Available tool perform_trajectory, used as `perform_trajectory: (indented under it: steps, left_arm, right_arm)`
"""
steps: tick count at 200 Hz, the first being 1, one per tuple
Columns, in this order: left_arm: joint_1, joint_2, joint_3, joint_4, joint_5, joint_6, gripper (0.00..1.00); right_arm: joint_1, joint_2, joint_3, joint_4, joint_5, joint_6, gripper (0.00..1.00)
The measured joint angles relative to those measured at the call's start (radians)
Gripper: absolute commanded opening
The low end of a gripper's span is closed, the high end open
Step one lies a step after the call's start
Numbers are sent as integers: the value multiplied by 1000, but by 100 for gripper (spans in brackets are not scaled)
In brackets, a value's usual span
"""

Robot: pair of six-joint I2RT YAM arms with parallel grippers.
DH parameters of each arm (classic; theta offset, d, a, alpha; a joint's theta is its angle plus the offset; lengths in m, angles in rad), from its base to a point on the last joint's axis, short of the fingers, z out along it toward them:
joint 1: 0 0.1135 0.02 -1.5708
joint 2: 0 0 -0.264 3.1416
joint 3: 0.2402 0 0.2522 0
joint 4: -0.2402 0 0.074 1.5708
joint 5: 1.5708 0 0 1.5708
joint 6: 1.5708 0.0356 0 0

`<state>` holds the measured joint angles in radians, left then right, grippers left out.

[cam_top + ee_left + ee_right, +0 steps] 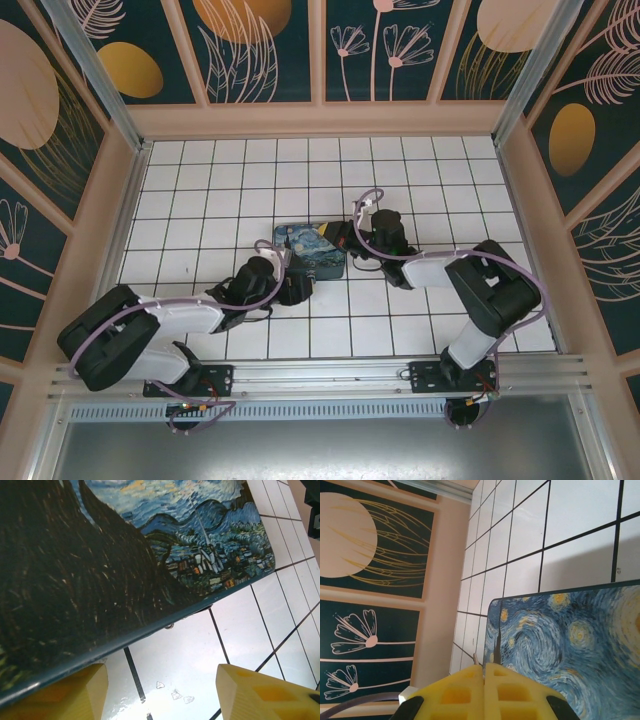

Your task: Unlock the padlock with the key

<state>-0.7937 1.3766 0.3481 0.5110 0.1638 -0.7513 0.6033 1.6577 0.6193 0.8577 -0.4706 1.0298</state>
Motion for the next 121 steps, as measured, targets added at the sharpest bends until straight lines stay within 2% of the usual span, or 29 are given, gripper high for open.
perform_trajectory:
  steps: [121]
  left_arm:
    - [0,124,12,139,-103,150,58]
  right_arm:
    - [-2,137,27,99,1,47,0]
